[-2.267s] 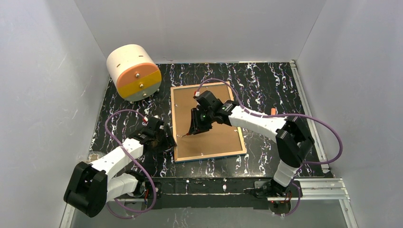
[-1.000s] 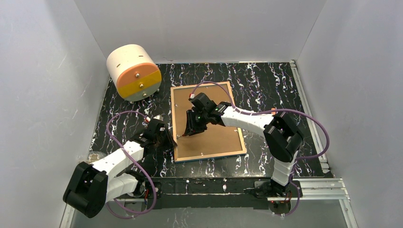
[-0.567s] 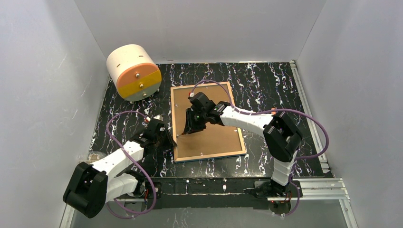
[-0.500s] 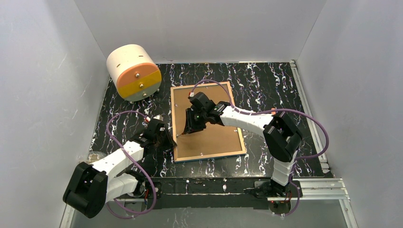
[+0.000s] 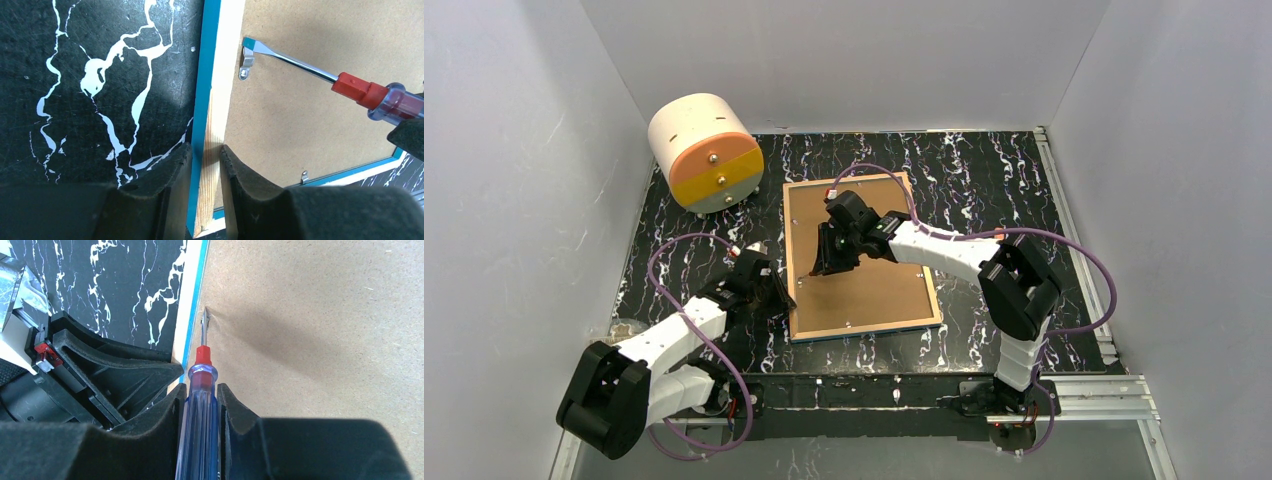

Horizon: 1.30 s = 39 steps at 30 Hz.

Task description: Take the photo out of the frame

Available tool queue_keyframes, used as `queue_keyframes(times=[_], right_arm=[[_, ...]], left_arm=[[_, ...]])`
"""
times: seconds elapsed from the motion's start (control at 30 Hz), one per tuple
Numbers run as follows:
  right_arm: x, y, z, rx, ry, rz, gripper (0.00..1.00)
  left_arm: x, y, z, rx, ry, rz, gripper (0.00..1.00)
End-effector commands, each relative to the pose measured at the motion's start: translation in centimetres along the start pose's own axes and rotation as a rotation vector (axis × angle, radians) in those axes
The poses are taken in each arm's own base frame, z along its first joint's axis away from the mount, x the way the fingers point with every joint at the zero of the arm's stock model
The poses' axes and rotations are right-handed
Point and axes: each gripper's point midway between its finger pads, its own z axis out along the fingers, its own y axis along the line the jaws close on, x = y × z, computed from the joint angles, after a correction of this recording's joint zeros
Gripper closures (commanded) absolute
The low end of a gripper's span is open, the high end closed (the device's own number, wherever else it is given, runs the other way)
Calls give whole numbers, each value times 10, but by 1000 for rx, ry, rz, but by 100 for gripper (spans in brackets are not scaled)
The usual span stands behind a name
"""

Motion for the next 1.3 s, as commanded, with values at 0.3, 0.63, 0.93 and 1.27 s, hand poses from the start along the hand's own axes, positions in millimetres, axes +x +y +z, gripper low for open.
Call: queue_keyframes(times=[0.3,0.63,0.93,1.27], right_arm=[[-27,23,-52,-55,-90,-72,99],[27,-18,-106,20,49,-85,99],[77,-33,-127,37,243,-79,99],[84,-42,-125,85,298,-81,99]], left_arm=[[10,23,-2,-88,50,84,52],[14,11,7,-53,129,159,44],[20,34,10,-177,154,217,53],[22,37,11,-190,163,231,65]])
